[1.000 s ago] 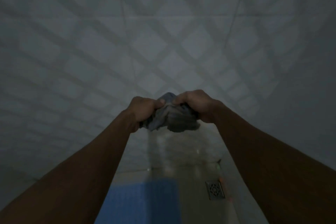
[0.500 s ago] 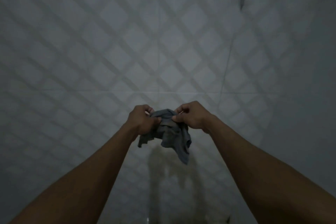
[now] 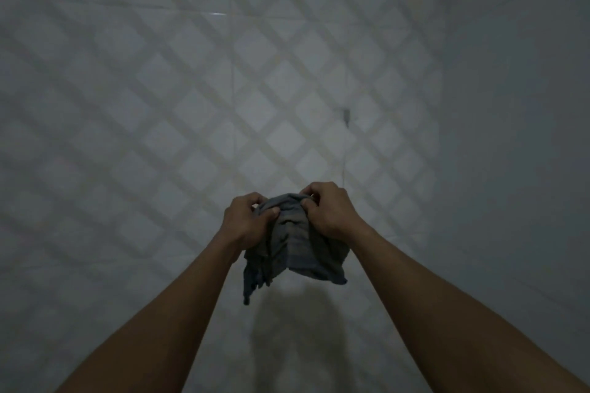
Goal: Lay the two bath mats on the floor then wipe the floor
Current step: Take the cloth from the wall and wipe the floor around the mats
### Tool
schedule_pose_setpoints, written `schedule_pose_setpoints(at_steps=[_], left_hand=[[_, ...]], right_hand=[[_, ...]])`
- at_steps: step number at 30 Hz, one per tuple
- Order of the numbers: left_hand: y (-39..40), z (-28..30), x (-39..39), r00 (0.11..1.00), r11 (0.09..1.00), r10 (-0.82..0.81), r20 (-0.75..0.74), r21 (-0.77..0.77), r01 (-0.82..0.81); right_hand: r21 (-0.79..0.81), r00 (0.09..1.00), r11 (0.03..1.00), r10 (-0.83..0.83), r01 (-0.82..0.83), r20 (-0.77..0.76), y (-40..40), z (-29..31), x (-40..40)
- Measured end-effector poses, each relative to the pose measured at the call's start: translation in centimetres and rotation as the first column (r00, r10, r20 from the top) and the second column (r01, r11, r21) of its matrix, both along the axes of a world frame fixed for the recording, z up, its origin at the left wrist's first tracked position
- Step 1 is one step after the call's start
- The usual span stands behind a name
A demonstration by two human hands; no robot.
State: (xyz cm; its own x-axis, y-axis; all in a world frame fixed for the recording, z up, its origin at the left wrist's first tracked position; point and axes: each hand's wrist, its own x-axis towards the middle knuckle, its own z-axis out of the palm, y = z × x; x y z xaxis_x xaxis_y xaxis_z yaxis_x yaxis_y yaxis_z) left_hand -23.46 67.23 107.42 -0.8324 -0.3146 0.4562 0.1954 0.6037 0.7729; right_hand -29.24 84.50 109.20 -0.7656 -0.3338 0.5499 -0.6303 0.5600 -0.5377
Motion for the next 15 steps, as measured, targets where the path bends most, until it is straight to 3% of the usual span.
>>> schedule_pose_setpoints(at_steps=[7,15], left_hand=[[3.3,3.3,-9.0,0.989,0.996,-0.041,-0.143,-0.079,0.030],[8.7,9.5,-19.3,0.925,0.949,0.062,-0.376,-0.265,-0.172]], right_hand=[[0.016,0.981,0.999,-0.034,0.038,-0.191,4.4,3.4,-7.9],[0.004,0.866,0.990,-0.118,0.138,-0.487,8.4,9.5,-18.6]])
